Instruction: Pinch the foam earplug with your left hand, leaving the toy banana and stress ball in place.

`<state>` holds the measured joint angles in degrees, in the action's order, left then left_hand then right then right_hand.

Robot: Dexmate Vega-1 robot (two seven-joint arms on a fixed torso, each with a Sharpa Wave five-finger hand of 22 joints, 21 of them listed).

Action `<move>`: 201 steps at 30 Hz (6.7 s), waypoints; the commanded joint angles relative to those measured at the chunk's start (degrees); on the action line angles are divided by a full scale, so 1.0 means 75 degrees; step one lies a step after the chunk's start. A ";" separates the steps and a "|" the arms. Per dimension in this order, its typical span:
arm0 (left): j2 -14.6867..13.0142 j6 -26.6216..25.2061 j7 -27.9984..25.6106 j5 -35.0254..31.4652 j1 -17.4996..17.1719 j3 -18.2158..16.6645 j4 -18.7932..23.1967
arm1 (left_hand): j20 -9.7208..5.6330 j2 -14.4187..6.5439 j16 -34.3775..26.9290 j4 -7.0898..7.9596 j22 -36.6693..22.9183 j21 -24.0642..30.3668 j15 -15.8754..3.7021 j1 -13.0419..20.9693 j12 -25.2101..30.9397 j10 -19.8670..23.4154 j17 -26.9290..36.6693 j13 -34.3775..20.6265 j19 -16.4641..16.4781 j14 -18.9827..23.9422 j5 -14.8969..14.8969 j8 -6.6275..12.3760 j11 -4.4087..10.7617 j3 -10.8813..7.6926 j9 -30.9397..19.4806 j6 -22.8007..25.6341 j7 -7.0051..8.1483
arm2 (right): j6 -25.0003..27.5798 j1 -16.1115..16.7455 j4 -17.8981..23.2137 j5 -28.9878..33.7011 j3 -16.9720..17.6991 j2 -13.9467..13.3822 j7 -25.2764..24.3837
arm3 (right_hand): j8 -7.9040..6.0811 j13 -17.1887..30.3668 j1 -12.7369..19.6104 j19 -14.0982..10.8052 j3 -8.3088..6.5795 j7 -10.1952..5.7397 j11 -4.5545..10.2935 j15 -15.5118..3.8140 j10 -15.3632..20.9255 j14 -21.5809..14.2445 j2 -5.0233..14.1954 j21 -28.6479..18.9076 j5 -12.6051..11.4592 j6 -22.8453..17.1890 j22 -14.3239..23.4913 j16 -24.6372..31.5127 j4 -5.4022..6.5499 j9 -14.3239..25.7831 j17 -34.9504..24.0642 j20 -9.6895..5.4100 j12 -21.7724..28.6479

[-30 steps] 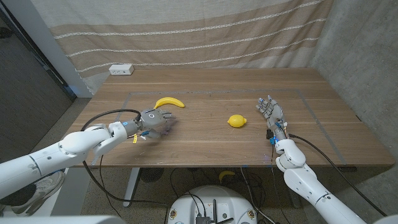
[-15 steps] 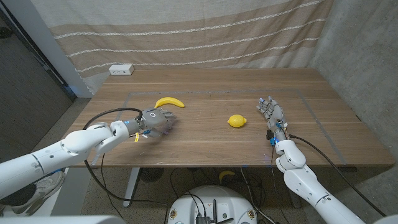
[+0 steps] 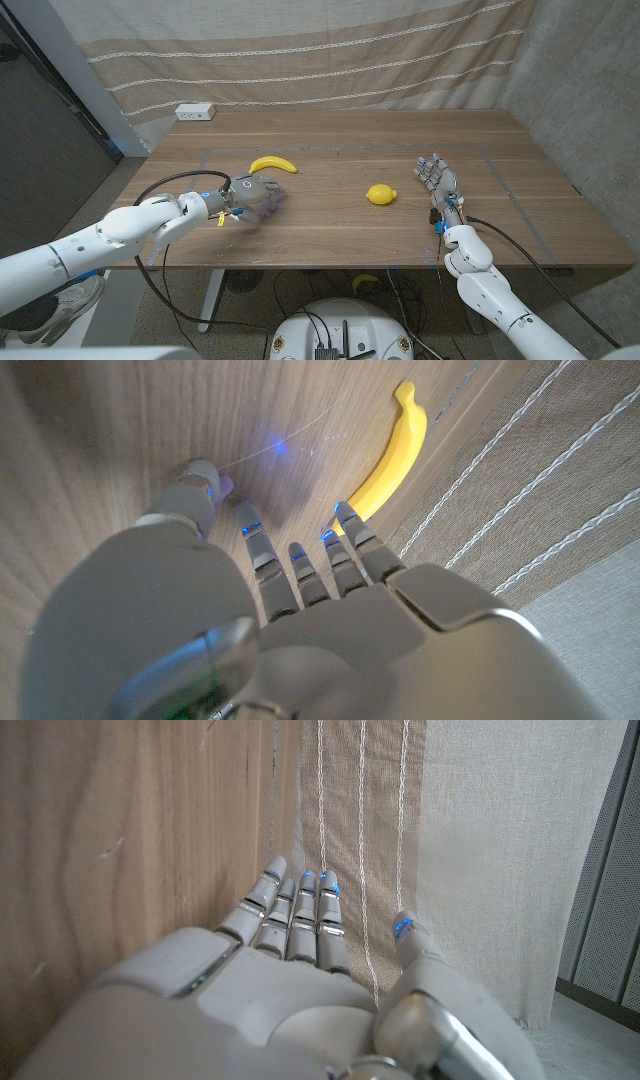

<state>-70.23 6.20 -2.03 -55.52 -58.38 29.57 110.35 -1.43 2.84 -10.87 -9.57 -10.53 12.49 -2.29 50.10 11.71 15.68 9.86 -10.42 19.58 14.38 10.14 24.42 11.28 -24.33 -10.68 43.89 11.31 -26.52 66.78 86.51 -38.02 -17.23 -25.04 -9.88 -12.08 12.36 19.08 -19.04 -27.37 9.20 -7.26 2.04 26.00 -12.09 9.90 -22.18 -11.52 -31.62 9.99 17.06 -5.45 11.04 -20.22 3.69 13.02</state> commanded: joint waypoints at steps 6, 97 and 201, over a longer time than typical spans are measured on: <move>-0.0039 -0.0235 0.0183 -0.0391 -0.0144 -0.0032 0.0109 | 0.0012 -0.0037 -0.0059 -0.0024 -0.0022 0.0007 -0.0957 0.0151 0.0060 0.0240 0.0021 0.0005 0.0094 0.0199 0.0001 0.0117 0.0053 0.0082 -0.0034 0.0456 -0.0143 | -0.0064 0.0000 -0.0045 -0.0012 0.0033 -0.0007 0.0027 | 0.0025 0.0046 -0.0090 -0.0053 -0.0035 -0.0023 -0.0016 0.0017 0.0061 -0.0067 0.0014 0.0038 -0.0006 -0.0065 0.0045 -0.0035 -0.0004 0.0029 -0.0008 -0.0023 0.0016; 0.0480 -0.1050 -0.0401 0.0403 -0.0450 -0.0039 -0.0090 | -0.0171 -0.1668 -0.0049 0.0302 -0.0103 0.0118 -0.1157 0.0739 -0.0092 0.1047 0.0178 -0.0070 0.0386 0.0708 -0.0002 0.0380 -0.0205 0.0199 -0.1274 0.1206 -0.0929 | -0.0102 0.0133 0.0172 0.0280 0.0063 -0.0056 -0.0254 | 0.0035 0.0056 -0.0130 -0.0135 -0.0046 -0.0004 -0.0051 0.0034 0.0158 -0.0135 -0.0005 0.0191 0.0001 -0.0150 0.0050 -0.0068 -0.0007 0.0034 -0.0003 -0.0002 0.0010; 0.1511 -0.0930 0.2363 1.1137 0.0208 -0.1907 -0.0482 | 0.0414 -0.1954 -0.0105 0.0926 -0.0232 0.0211 -0.0206 -0.0393 -0.0108 -0.0027 0.0574 -0.0230 -0.0657 -0.0376 0.0381 0.3375 -0.1310 -0.1741 -0.5211 -0.1704 -0.1834 | -0.0332 0.0477 0.0684 0.0862 0.0192 -0.0105 -0.0692 | 0.0058 0.0061 -0.0216 -0.0214 -0.0020 -0.0006 -0.0051 0.0022 0.0141 -0.0155 -0.0015 0.0358 0.0019 -0.0143 0.0054 -0.0125 0.0005 0.0034 -0.0003 -0.0021 -0.0030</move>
<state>-59.76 -3.69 6.31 12.35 -59.66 14.67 110.13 1.49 -11.52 -11.26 -2.56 -12.15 13.99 -2.26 47.24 10.82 15.83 13.99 -11.87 14.91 11.86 12.58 49.29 1.63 -36.82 -49.40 30.91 -1.90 -29.05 69.73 90.78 -32.16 -15.95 -25.79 -14.45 -11.86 12.65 17.88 -20.26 -27.37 9.10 -7.57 2.05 26.51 -12.70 9.59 -19.70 -11.52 -32.33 10.25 16.31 -5.45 11.04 -20.22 3.27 13.02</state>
